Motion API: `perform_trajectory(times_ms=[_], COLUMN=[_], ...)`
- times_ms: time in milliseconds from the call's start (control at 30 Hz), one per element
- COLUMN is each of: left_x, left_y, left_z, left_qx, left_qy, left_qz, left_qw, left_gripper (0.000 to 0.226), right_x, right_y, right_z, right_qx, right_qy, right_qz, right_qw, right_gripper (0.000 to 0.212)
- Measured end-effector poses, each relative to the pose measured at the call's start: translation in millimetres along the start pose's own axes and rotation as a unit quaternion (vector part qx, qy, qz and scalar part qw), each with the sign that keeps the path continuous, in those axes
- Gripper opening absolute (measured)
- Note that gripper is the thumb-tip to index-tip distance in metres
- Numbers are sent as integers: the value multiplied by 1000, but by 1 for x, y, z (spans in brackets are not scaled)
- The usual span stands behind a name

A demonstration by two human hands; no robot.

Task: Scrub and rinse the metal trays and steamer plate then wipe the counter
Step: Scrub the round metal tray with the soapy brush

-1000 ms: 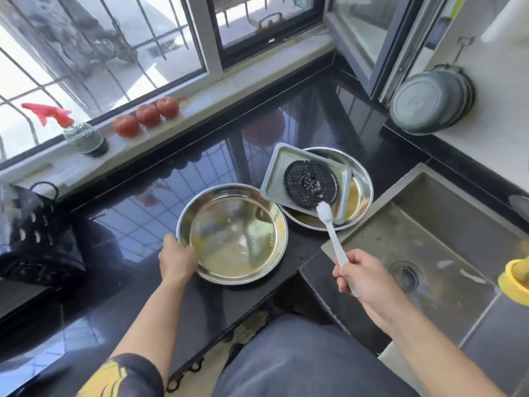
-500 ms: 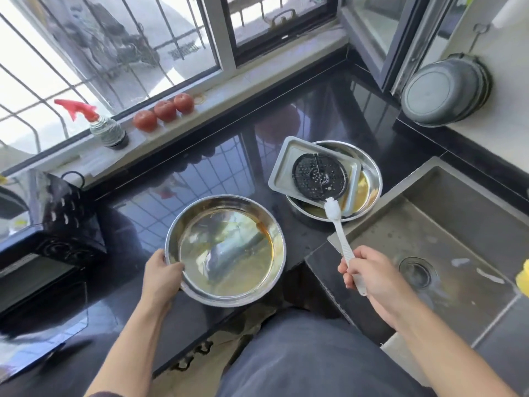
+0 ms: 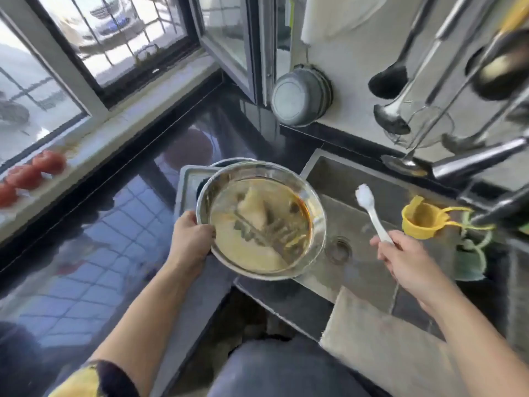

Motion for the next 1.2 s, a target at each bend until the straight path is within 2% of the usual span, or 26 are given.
perform_trajectory(times_ms=[133, 333, 433, 500, 633, 767, 833, 967, 1100, 1200], left_x=[92, 192, 236, 262, 295, 300, 289, 246, 223, 221], left_y=[14, 21, 35, 43, 66, 81, 78, 31, -7, -27], left_z=[2, -33, -54, -64, -76, -79, -76, -65, -43, -33], left_qx=[13, 31, 84, 110, 161, 164, 169, 233, 315, 341], left_qy=[55, 96, 115, 119, 125, 88, 56, 54, 125, 176], left_qz=[-68, -117, -153, -168, -169, -158, -153, -131, -101, -91], left_qw=[996, 988, 978, 972, 964, 970, 972, 962, 935, 919], left_gripper=[23, 21, 17, 22, 16, 14, 28, 11, 10, 10], right_x=[-36, -55, -55, -52, -45, -32, -25, -22, -28, -33], right_y=[5, 24, 55, 75, 105, 97, 76, 13, -39, -57], right_z=[32, 79, 100, 111, 117, 122, 125, 122, 121, 135], right_qx=[45, 94, 71, 50, 10, -22, -29, -29, -62, -68], right_qy=[-55, -58, -88, -110, -162, -147, -125, -96, -116, -116], right_qz=[54, 80, 92, 96, 106, 143, 163, 172, 179, 173], right_qw=[996, 991, 989, 988, 981, 978, 978, 980, 975, 976], right_gripper=[24, 25, 24, 24, 19, 18, 18, 27, 28, 27])
Point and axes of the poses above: each hand's wrist, its own y-axis towards the middle knuckle, its own x-axis out of the palm, z = x × y, the point moved 2 cm from there along y, towards the middle knuckle, and after that the axes turned 4 degrees about z, right-handed, at the moved point
